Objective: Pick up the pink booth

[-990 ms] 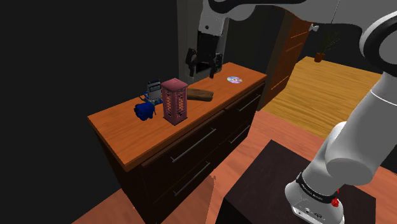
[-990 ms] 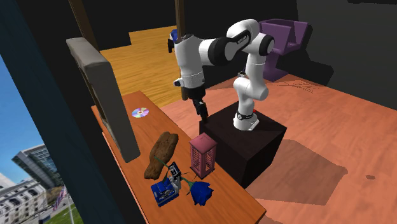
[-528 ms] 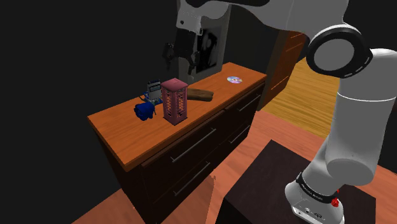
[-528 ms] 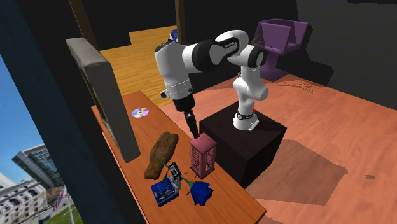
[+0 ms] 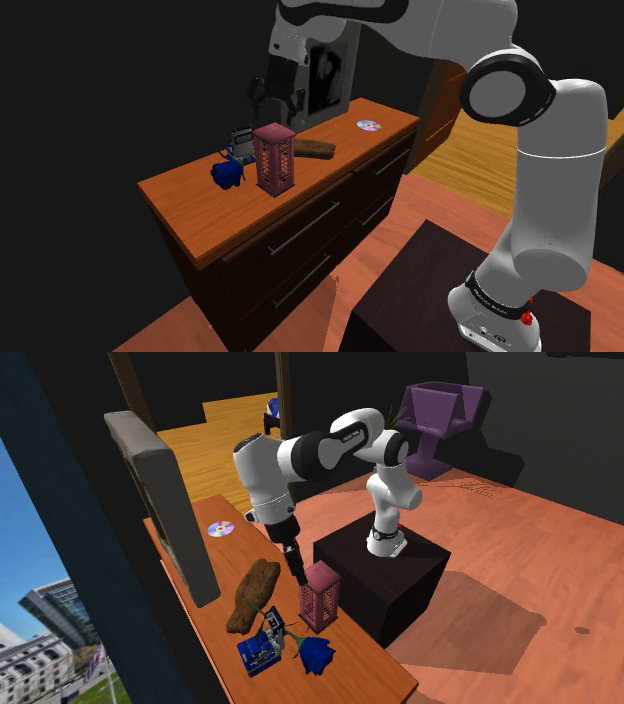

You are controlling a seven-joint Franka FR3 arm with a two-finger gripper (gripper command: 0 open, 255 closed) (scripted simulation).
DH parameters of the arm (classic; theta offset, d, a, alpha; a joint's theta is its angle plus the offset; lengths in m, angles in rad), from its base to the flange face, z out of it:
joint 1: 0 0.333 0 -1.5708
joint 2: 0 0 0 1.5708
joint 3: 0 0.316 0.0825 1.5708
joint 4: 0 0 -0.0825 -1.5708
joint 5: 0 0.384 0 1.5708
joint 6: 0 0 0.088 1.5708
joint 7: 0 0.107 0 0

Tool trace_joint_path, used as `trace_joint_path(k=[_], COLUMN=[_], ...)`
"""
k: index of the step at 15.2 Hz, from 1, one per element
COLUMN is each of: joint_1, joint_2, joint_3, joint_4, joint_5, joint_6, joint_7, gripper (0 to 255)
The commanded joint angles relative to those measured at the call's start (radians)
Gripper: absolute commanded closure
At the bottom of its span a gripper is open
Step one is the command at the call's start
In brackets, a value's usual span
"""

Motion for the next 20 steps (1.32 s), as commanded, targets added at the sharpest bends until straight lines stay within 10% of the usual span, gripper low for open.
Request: trace_joint_path(k=[1, 3, 4, 20], joint_1=[0.001, 0.001, 0.002, -0.002], joint_2=[-0.013, -0.013, -0.013, 0.016], joint_3=[-0.001, -0.001, -0.001, 0.001], joint_4=[-0.056, -0.056, -0.056, 0.081], joint_5=[0.002, 0.002, 0.002, -0.001], joint_6=[0.040, 0.040, 0.041, -0.061], joint_7=[-0.015, -0.015, -0.014, 0.023], gripper=[0, 0, 255, 255])
